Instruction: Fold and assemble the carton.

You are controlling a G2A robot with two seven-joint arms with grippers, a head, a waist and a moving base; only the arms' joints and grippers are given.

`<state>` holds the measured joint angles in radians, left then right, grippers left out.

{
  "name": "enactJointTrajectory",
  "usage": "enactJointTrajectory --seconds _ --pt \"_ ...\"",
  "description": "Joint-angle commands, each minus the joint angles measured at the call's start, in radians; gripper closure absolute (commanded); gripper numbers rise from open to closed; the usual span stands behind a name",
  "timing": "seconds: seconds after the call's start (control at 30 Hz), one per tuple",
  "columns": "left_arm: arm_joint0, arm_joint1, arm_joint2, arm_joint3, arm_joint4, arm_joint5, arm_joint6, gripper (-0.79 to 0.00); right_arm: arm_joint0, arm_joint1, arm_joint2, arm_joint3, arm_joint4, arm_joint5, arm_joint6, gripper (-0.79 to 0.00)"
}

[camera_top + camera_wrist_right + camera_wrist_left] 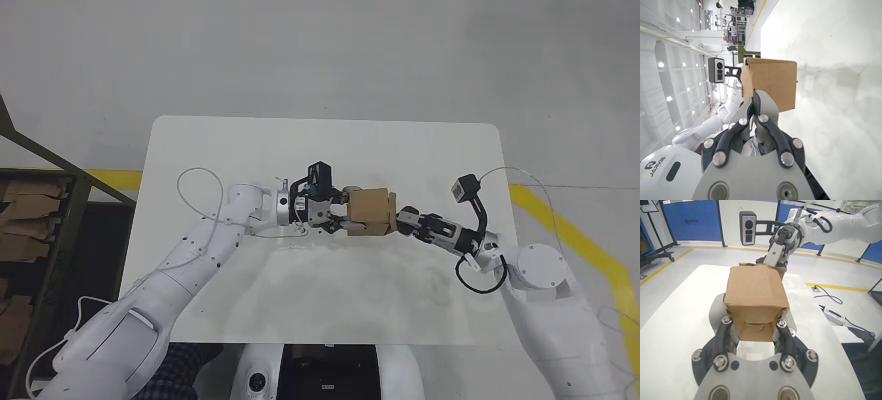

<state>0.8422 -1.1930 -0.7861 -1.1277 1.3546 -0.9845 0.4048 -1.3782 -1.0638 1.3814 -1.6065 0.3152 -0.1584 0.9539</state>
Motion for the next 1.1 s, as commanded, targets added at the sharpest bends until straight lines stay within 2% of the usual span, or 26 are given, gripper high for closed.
enactJointTrajectory --seconds 0.0,0.17,0.23,0.8,1.07 --pt "-0.001 -0.001 -0.001 -0.001 0.002 0.0 0.0 -0.406 0.002 0.0 -0.001 0.002 -0.002 0.001 -0.002 -0.009" --pt "0.0 -0.001 -0.006 -0.004 0.005 -0.001 0.005 -0.406 0.006 0.001 -0.004 0.004 -0.005 0.006 -0.009 -0.037" --pt "0.001 -0.001 -0.008 -0.003 0.005 -0.004 0.008 -0.406 0.007 0.001 -0.005 0.007 0.011 0.004 -0.01 -0.089" --pt "0.014 0.0 -0.024 -0.007 0.019 -0.009 0.012 -0.406 0.009 0.008 0.006 0.0 0.012 0.0 0.0 -0.169" --pt "0.021 -0.001 -0.029 -0.016 0.022 -0.009 0.01 -0.406 0.012 0.011 -0.001 -0.006 -0.017 0.019 -0.008 -0.151"
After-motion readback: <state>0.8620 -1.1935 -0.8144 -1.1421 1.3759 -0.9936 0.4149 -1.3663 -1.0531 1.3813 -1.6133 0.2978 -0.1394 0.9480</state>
